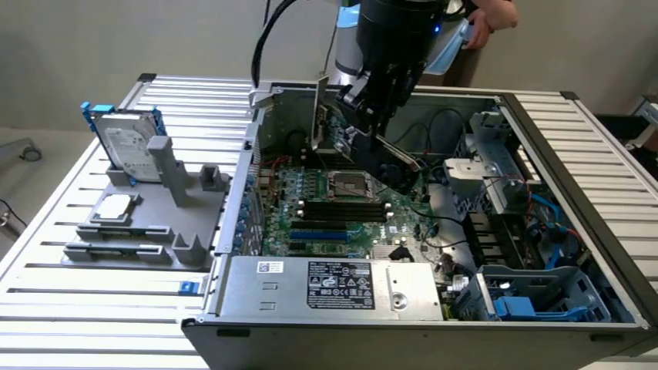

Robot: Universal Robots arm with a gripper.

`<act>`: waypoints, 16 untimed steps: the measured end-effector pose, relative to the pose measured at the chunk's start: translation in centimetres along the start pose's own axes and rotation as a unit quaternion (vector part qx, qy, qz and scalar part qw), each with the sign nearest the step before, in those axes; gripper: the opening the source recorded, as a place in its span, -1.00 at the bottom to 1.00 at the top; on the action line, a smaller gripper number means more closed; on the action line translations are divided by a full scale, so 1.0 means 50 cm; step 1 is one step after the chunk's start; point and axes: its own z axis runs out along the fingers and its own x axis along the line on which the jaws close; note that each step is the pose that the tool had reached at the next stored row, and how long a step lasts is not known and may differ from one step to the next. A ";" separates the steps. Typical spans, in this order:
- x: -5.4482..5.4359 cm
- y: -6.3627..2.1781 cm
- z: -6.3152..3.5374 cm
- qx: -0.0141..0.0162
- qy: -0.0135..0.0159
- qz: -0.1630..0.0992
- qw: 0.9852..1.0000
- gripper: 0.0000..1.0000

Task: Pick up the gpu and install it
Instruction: 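Pick up the gpu and move the gpu toward the slot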

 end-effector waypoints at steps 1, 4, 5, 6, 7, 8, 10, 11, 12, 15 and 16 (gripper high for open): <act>0.000 0.000 0.001 -0.001 -0.001 -0.009 1.000 -0.47; 0.000 0.000 0.004 -0.004 -0.004 -0.035 0.999 -0.47; 0.000 0.000 0.005 -0.006 -0.004 -0.043 0.999 -0.47; 0.000 0.000 0.006 -0.007 -0.005 -0.052 0.999 -0.47; 0.000 0.000 0.007 -0.008 -0.006 -0.060 0.998 -0.47; 0.000 -0.001 0.008 -0.009 -0.007 -0.069 0.998 -0.47; 0.000 -0.001 0.010 -0.011 -0.009 -0.087 0.996 -0.47; 0.000 -0.001 0.011 -0.013 -0.010 -0.096 0.995 -0.47; 0.000 -0.001 0.012 -0.014 -0.010 -0.105 0.994 -0.47; 0.000 -0.001 0.015 -0.018 -0.013 -0.132 0.991 -0.47; 0.000 -0.001 0.017 -0.019 -0.014 -0.141 0.990 -0.47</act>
